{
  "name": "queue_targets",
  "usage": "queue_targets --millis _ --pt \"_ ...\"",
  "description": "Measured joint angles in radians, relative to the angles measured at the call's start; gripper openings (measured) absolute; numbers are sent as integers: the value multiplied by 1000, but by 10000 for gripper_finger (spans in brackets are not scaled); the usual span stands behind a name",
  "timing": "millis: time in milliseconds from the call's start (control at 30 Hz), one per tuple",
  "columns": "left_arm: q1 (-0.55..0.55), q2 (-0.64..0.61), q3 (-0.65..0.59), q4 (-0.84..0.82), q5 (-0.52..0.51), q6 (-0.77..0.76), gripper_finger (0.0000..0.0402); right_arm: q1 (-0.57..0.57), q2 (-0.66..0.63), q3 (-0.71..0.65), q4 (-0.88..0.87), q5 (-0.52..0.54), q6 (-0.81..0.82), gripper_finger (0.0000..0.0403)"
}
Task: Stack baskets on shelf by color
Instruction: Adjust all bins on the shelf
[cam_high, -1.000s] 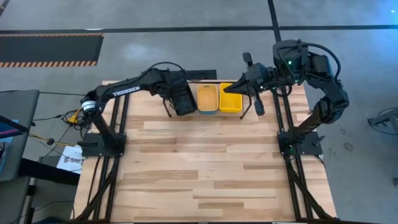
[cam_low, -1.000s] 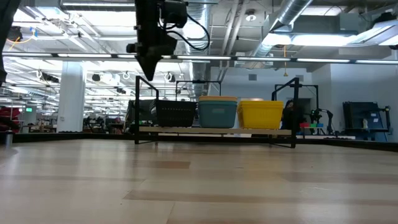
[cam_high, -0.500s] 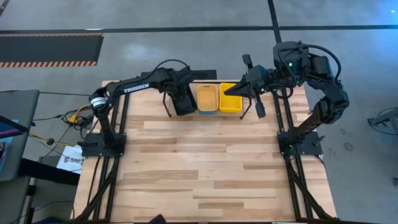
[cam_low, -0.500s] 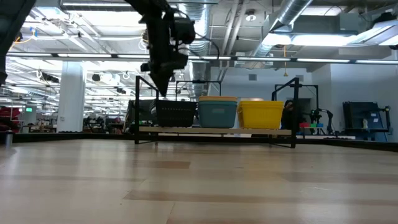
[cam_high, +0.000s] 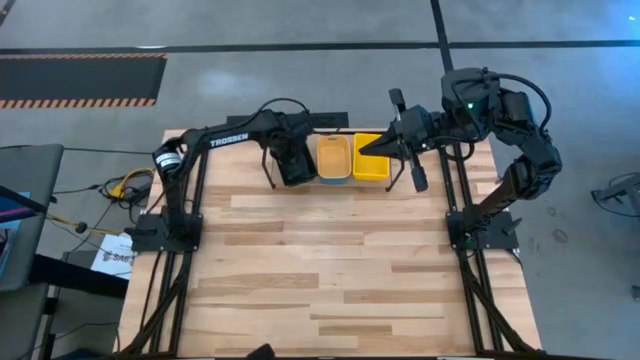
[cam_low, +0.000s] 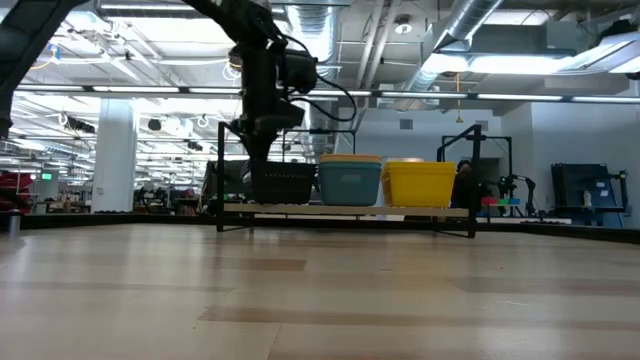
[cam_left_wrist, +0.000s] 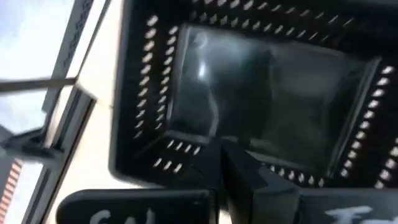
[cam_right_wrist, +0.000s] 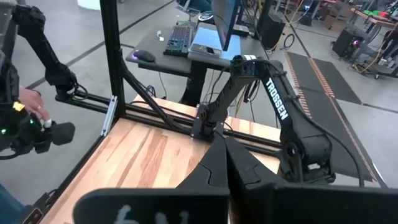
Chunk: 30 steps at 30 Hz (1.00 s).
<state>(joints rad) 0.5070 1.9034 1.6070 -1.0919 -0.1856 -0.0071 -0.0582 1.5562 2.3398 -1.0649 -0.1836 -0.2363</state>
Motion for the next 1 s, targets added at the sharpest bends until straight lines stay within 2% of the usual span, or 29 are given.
queue_targets --millis 233,500,667,833,1000 --pt "-39 12 0 28 8 14 0 -2 0 0 4 1 0 1" --pt "-61 13 0 -126 -27 1 0 -2 0 0 4 1 0 1" --pt "-94 13 0 -155 -65 -2 0 -2 0 0 3 2 -5 1" --pt "-129 13 0 -94 -141 56 0 -2 0 0 3 2 -8 1" --pt "-118 13 35 6 -143 75 0 -2 0 0 3 2 -8 1"
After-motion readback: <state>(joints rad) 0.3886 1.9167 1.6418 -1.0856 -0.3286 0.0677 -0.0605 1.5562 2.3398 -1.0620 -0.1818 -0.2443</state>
